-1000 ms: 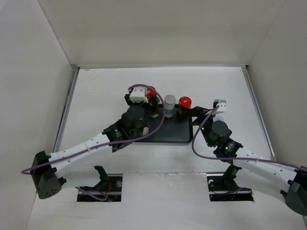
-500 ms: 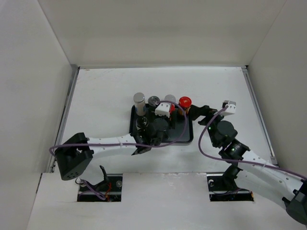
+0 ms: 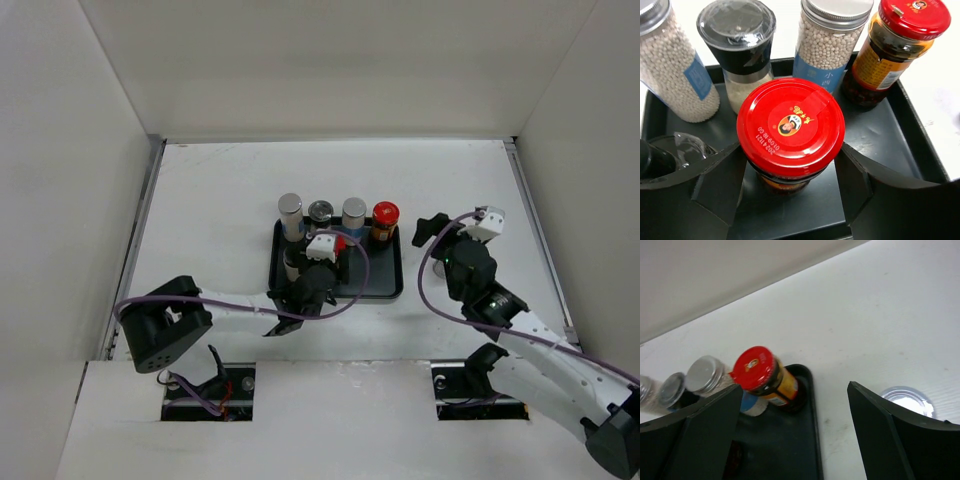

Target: Organize the condiment bottles

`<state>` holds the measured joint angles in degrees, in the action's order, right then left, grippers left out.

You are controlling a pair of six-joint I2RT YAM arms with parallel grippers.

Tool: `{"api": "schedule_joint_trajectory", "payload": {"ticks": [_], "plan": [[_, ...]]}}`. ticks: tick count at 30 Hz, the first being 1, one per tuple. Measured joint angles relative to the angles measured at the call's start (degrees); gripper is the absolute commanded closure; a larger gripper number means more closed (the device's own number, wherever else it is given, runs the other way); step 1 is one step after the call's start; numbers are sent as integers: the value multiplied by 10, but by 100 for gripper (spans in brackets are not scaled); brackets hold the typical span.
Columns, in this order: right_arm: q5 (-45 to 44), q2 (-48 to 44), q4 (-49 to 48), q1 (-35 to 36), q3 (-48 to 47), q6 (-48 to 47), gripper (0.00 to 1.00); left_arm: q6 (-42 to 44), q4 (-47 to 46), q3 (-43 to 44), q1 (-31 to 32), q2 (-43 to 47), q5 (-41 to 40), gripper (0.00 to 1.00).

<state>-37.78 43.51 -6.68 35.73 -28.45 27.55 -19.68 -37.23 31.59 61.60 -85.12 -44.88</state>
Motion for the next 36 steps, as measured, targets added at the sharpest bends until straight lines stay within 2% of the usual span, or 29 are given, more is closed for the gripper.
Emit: {"api": "schedule_joint_trajectory", "payload": {"ticks": [3,7,12,19,25,28,33,36], "plan": [[-25,11,48,-21,-24,10,4,-12,-15,-7,6,-1,0,46],[-70,39,105,-31,-33,26,1,-20,-31,-16,13,-1,0,28],[-103,66,168,-61,-33,49,0,-31,-51,-18,21,18,1,13],[-75,108,183,-103,-33,64,0,-33,-73,-47,23,96,13,1],[-44,159,182,-115,-29,82,1,-28,-93,-73,23,152,28,0],[-37,177,181,-119,-25,85,15,-18,-103,-82,23,176,33,0],[-32,206,169,-126,-25,87,45,-1,-119,-119,4,251,31,0],[-30,201,167,-128,-24,87,49,2,-130,-152,-37,309,15,0]]}}
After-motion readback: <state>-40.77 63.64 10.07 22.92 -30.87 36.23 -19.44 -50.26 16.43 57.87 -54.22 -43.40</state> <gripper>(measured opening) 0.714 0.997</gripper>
